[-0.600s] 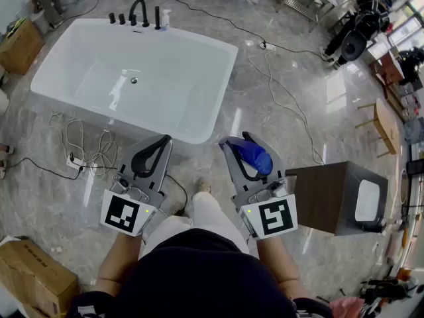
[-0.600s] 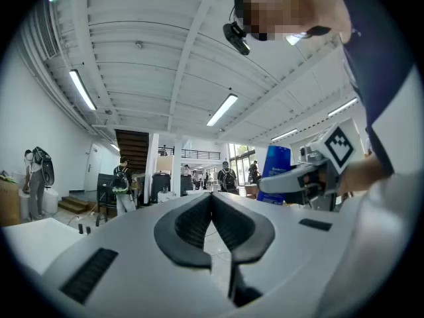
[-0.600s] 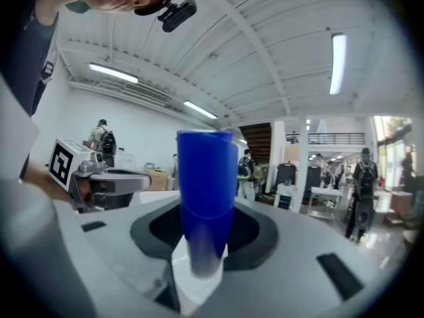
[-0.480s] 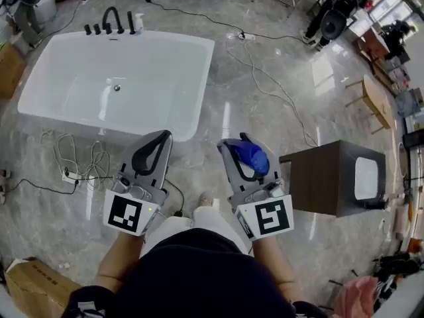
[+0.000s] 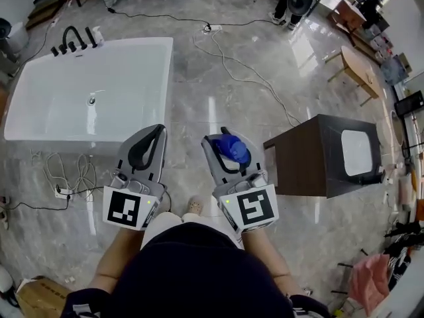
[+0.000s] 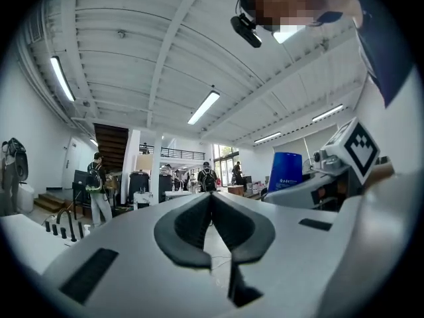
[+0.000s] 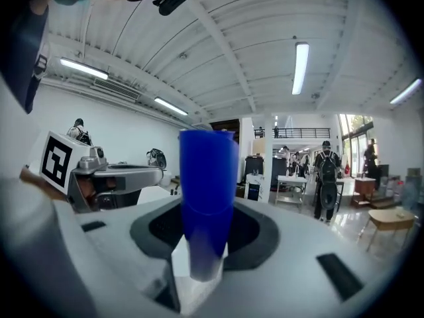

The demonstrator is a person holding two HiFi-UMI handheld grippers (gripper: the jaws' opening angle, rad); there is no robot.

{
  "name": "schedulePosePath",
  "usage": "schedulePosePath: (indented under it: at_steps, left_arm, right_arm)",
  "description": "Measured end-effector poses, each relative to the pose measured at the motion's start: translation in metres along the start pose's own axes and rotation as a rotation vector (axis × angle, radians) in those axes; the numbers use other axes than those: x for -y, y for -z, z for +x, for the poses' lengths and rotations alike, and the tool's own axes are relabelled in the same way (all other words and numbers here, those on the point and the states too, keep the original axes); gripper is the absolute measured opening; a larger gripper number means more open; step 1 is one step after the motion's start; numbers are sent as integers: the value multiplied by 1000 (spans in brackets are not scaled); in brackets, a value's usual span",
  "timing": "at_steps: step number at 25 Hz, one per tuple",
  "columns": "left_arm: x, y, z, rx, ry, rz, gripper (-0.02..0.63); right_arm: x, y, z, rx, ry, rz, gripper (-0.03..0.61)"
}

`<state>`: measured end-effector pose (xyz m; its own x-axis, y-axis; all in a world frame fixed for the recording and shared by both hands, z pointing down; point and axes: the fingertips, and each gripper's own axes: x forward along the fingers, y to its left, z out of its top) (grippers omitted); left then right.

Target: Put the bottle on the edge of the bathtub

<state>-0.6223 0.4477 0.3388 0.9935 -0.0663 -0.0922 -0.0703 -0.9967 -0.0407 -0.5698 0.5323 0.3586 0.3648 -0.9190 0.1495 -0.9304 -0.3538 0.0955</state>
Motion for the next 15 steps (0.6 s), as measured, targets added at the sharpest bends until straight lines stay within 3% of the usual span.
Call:
schedulePosePath:
  at_steps: [5, 15]
  left_arm:
    - [19, 18, 14, -27, -24, -1, 3]
    - [31, 25, 31, -25, -28, 2, 3]
  right_arm:
    - [18, 15, -5, -18, -52, -34, 146]
    - [41, 22, -14, -32, -56, -25, 146]
